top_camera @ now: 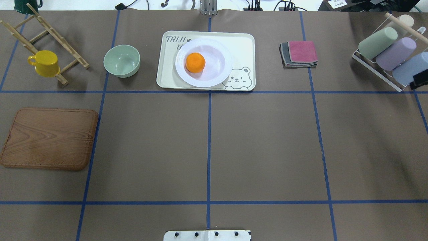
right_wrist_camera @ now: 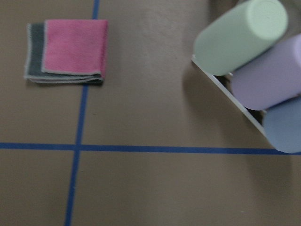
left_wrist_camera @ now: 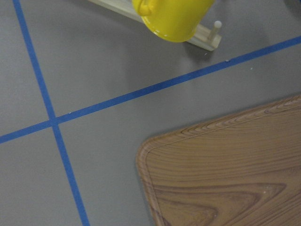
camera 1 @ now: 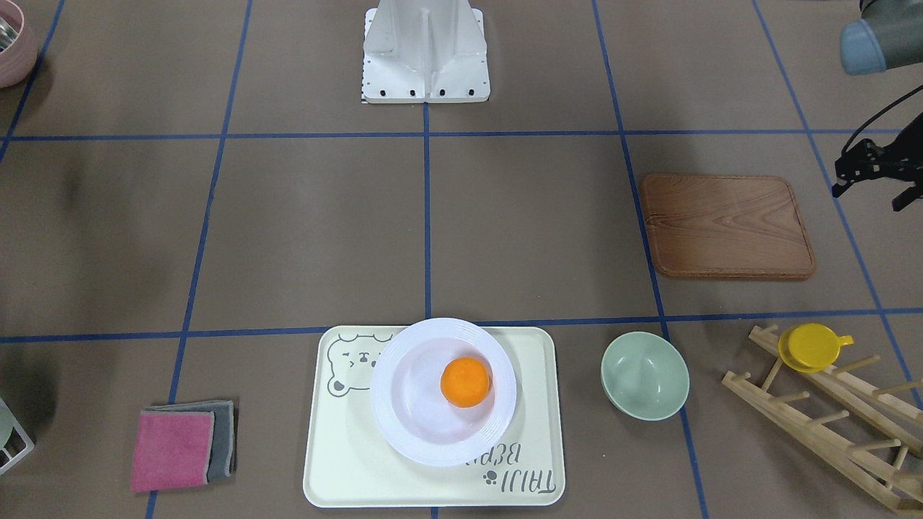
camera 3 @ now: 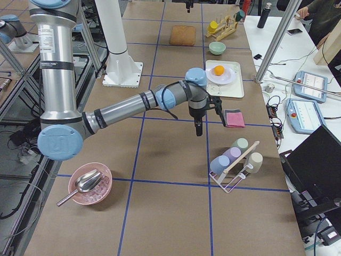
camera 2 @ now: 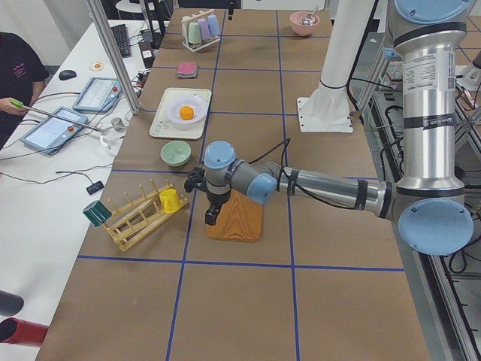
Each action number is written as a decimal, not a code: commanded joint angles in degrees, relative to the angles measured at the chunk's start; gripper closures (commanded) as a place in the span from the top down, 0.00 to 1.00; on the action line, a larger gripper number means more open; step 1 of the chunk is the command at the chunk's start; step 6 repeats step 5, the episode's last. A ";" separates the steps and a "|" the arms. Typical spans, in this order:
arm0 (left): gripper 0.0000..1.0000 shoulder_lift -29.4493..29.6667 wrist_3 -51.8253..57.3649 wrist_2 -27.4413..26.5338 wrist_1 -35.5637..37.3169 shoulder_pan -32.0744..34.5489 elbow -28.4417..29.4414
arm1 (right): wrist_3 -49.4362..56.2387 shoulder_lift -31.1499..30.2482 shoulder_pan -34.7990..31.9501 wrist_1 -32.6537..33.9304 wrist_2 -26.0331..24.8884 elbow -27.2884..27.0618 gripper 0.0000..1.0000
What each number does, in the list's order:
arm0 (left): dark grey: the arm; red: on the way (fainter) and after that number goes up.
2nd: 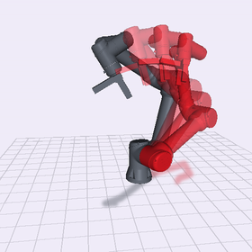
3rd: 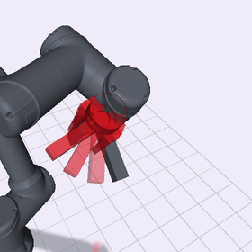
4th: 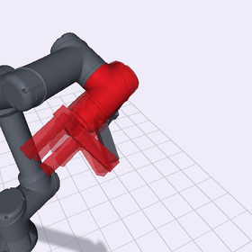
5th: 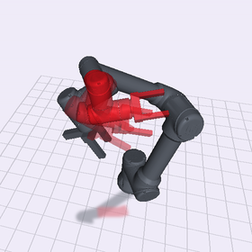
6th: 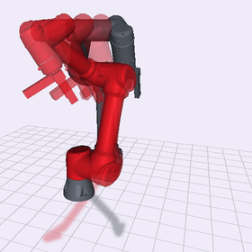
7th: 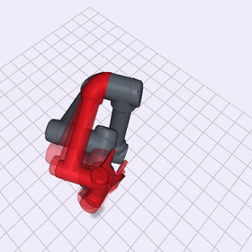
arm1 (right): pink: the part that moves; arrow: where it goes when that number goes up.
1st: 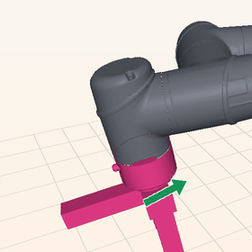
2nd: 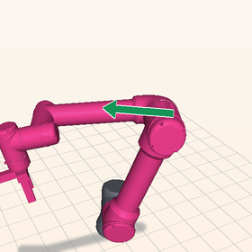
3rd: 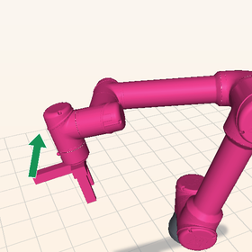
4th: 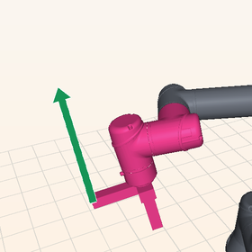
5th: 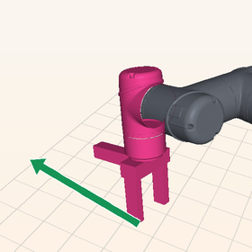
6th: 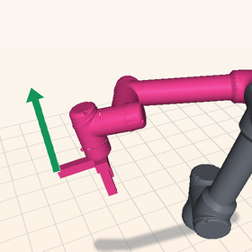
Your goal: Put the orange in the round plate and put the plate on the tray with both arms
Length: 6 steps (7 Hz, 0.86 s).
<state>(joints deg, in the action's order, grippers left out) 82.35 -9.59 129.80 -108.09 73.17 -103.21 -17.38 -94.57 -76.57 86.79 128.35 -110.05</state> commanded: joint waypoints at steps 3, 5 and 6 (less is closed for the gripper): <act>0.99 -4.47 0.27 0.10 -0.36 1.98 -0.32 | 7.71 -9.85 -5.26 -0.48 2.87 1.07 1.00; 0.99 -4.48 0.27 0.10 -0.36 1.98 -0.15 | 7.62 -9.85 -5.26 -0.48 3.39 0.98 1.00; 0.99 -4.48 0.27 0.10 -0.36 1.98 -0.15 | 7.62 -9.85 -5.26 -0.48 3.39 0.98 1.00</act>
